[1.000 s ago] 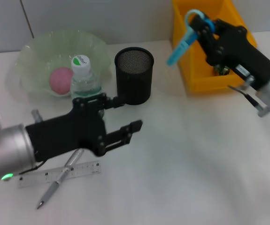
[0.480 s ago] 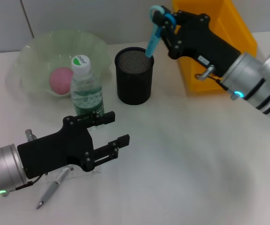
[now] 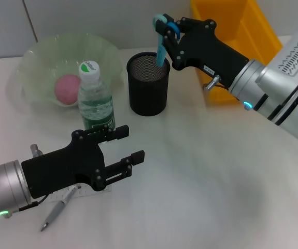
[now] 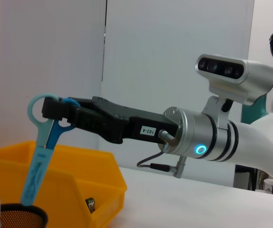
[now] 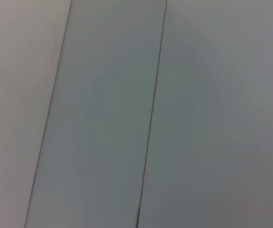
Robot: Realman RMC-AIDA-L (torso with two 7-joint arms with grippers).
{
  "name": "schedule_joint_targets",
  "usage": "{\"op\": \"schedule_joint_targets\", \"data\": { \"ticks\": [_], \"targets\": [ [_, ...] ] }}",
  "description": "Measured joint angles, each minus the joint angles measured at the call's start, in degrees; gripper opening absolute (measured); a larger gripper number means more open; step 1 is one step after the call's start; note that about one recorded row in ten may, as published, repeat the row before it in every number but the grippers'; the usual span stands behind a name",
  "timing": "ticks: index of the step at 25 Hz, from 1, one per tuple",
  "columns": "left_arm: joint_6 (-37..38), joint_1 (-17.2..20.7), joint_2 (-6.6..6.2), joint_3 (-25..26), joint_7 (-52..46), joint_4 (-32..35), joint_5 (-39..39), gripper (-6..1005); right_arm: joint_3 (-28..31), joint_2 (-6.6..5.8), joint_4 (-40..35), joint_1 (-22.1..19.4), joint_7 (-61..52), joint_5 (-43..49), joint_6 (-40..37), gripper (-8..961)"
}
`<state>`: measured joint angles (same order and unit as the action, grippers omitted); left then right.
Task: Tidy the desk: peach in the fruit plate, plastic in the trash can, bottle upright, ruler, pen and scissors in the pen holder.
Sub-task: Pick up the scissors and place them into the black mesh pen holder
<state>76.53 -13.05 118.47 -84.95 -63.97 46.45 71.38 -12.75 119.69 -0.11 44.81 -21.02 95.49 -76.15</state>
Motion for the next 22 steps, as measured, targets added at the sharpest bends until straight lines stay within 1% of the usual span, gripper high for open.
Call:
{"op": "schedule_joint_targets", "data": {
  "ticks": [8,11,16,22],
  "targets": [
    [0.1,-0.2,0.13,-0.2,0.1,-0.8,-0.1,604,-0.2,0.02,0.7,1.6,0.1,0.3,5.7,82],
    [0.1,-0.4,0.16,-0.2,0.1,-1.3,-0.1,604,-1.7,0.00,1.0,2.6,0.0,0.3,8.3,88],
    [0.2,-0.9,0.18,-0.3,0.1,-1.9,-0.1,605,-2.0,-0.02,1.6,3.3,-0.5,0.2,9.4,102],
    [0.7,-1.4,0.14,0.0,0.1,-2.4,-0.1,605,-1.5,0.02,1.8,2.8,-1.2,-0.1,9.6,120]
  ]
}}
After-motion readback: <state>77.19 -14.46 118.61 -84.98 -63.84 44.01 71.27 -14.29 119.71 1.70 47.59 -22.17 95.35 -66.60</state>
